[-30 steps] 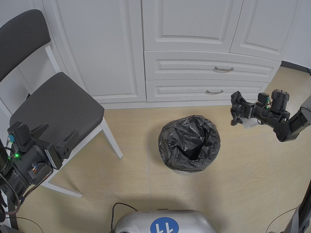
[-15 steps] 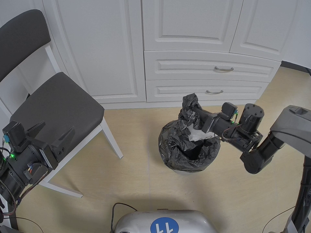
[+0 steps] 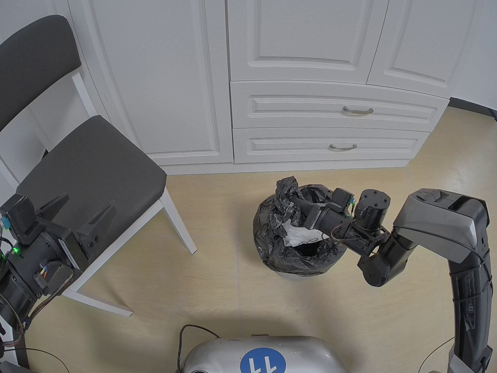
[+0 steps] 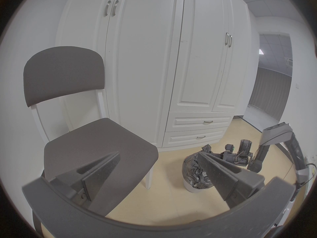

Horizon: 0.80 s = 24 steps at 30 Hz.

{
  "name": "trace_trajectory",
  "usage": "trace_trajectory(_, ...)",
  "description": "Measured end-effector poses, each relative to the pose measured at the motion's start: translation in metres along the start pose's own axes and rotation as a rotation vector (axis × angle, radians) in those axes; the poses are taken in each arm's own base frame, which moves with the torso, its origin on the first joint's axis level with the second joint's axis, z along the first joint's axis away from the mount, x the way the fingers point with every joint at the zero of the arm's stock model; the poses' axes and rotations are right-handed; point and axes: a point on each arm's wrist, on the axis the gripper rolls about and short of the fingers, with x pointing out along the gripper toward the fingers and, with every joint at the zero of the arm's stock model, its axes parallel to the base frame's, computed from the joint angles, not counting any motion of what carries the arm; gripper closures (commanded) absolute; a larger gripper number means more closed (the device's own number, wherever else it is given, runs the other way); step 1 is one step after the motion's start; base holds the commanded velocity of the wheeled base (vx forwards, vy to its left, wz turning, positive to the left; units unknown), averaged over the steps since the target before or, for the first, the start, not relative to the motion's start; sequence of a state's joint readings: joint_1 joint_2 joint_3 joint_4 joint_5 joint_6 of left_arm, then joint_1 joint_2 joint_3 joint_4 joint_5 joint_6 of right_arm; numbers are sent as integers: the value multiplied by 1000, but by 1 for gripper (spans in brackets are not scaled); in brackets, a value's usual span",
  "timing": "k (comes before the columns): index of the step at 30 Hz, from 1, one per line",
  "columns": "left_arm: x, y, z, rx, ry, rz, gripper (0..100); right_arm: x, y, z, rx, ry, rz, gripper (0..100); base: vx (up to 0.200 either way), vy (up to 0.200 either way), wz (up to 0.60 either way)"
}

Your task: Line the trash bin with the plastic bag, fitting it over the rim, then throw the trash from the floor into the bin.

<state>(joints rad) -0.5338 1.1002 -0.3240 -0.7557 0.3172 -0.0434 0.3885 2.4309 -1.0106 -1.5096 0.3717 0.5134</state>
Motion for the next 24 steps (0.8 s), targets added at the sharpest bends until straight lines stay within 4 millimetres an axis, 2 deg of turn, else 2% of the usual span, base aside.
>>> trace_trajectory(4, 0, 0, 0, 0, 1, 0, 0, 2, -17, -3, 39, 7, 5, 100, 0, 0, 0)
trace_trajectory(11, 0, 0, -2, 1, 7, 0, 0, -6, -45, 0, 153, 32, 30, 100, 0, 0, 0)
trace_trajectory(15, 1, 0, -3, 2, 12, 1, 0, -14, -57, 4, 194, 41, 70, 100, 0, 0, 0)
trace_trajectory(24, 1, 0, -4, 3, 17, 1, 0, -18, -76, -9, 225, 67, 48, 100, 0, 0, 0)
